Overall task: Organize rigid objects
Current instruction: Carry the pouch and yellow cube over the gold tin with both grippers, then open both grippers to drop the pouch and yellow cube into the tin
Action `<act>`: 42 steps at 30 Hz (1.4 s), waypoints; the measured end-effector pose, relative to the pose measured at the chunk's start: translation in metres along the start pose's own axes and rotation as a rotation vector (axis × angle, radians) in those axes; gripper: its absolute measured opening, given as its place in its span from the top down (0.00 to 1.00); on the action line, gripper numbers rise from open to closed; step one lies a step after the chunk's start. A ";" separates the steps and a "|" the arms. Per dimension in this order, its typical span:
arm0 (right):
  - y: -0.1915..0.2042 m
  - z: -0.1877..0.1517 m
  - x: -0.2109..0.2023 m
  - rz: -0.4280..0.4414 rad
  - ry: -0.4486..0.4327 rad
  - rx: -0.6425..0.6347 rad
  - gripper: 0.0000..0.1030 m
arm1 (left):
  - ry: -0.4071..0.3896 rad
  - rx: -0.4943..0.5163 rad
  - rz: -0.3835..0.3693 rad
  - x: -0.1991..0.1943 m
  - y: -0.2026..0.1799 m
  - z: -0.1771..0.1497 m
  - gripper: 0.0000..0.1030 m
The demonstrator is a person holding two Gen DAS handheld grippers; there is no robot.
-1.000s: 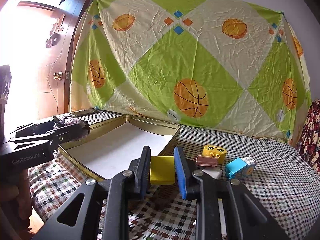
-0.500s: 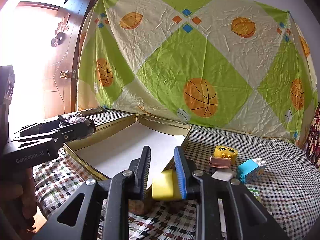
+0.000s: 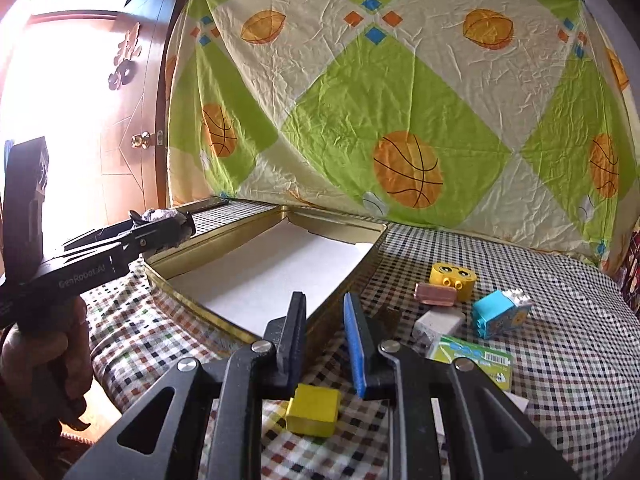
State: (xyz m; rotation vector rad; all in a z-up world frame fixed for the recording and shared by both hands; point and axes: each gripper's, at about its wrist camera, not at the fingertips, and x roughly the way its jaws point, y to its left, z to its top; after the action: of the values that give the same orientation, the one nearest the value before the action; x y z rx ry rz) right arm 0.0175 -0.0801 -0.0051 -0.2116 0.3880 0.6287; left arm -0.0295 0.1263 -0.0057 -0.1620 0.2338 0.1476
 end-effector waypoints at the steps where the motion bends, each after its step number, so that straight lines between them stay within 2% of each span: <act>1: 0.000 -0.004 -0.001 -0.002 0.017 0.000 0.77 | -0.003 0.004 0.000 -0.001 -0.001 0.000 0.36; 6: 0.004 -0.022 0.012 0.009 0.131 0.011 0.67 | 0.003 0.008 -0.008 -0.001 -0.006 -0.002 0.36; 9: 0.003 -0.028 0.021 0.008 0.177 0.017 0.57 | 0.006 0.005 -0.006 0.000 -0.005 -0.002 0.36; 10: 0.003 -0.030 0.023 0.014 0.187 0.023 0.57 | 0.007 0.005 -0.005 0.000 -0.005 -0.002 0.36; 13: 0.001 -0.035 0.025 0.017 0.202 0.034 0.58 | 0.016 0.005 -0.005 0.002 -0.005 -0.004 0.36; 15: -0.001 -0.036 0.024 0.036 0.205 0.051 0.69 | 0.024 0.007 -0.008 0.003 -0.005 -0.004 0.36; 17: -0.002 -0.031 0.019 0.027 0.179 0.054 0.69 | 0.027 0.011 -0.009 0.004 -0.006 -0.002 0.36; 21: -0.004 -0.001 0.011 0.028 0.116 0.034 0.69 | 0.050 0.014 -0.020 0.010 -0.007 0.008 0.36; 25: 0.000 0.032 0.023 0.054 0.086 0.008 0.69 | 0.076 0.029 -0.049 0.025 -0.011 0.024 0.36; 29: 0.004 0.056 0.057 0.093 0.123 -0.001 0.69 | 0.165 0.023 -0.068 0.055 -0.011 0.039 0.36; 36: -0.010 0.076 0.129 0.107 0.227 0.071 0.69 | 0.334 0.059 -0.019 0.110 -0.005 0.053 0.36; 42: -0.012 0.072 0.165 0.064 0.289 0.115 0.69 | 0.380 0.075 0.017 0.134 0.003 0.052 0.36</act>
State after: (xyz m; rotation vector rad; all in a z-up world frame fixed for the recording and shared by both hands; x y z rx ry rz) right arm 0.1680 0.0198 -0.0068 -0.1813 0.7099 0.6382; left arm 0.1102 0.1557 0.0111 -0.1122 0.6182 0.1241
